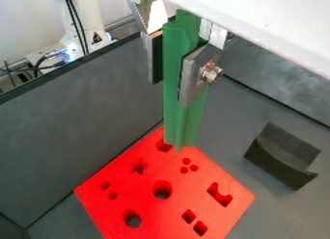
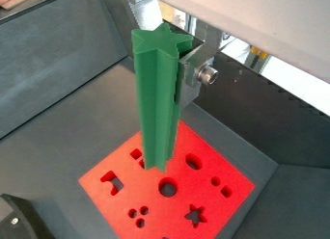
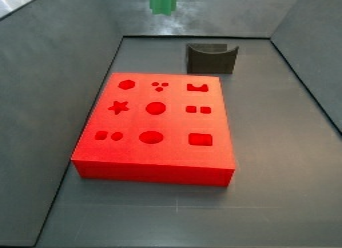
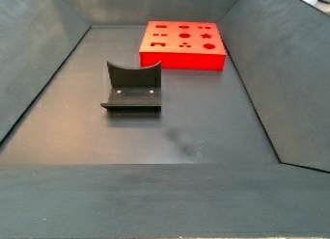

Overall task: Pick up the star object. Move up. Place the star object on the fixture. Regrasp the star object. Move to above the board. Insert the star object.
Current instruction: Insert the star object.

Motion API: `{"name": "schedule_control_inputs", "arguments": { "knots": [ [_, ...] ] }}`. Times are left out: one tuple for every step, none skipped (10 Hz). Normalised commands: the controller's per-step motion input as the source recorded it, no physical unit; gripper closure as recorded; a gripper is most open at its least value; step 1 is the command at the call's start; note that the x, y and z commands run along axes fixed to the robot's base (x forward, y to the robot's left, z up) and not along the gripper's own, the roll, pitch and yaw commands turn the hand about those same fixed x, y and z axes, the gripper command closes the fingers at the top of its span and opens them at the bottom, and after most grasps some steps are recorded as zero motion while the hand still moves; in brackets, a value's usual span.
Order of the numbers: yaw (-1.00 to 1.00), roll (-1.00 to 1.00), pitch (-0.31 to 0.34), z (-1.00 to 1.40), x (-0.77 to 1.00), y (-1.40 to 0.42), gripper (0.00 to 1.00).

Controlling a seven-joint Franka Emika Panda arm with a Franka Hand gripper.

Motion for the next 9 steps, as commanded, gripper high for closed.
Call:
{"name": "schedule_control_inputs", "arguments": {
  "knots": [
    [0.00,0.00,-0.010,-0.03,0.00,0.00,1.00],
    [0.00,0.00,-0.004,0.00,0.00,0.00,1.00],
    [0.00,-0.01,-0.030,0.00,-0.02,0.01,1.00],
    [-0.12,0.00,0.000,-0.11,0.00,0.00,1.00],
    [-0.06,0.00,0.057,-0.66,0.33,0.14,1.00],
    [-0.06,0.00,0.044,-0.90,0.41,0.08,1.00],
    [-0.21,0.02,0.000,-1.00,0.15,0.00,1.00],
    [-0.31,-0.01,-0.041,-1.00,0.00,0.00,1.00],
    [-0.23,-0.08,-0.056,-1.00,-0.57,0.00,1.00]
  ]
}}
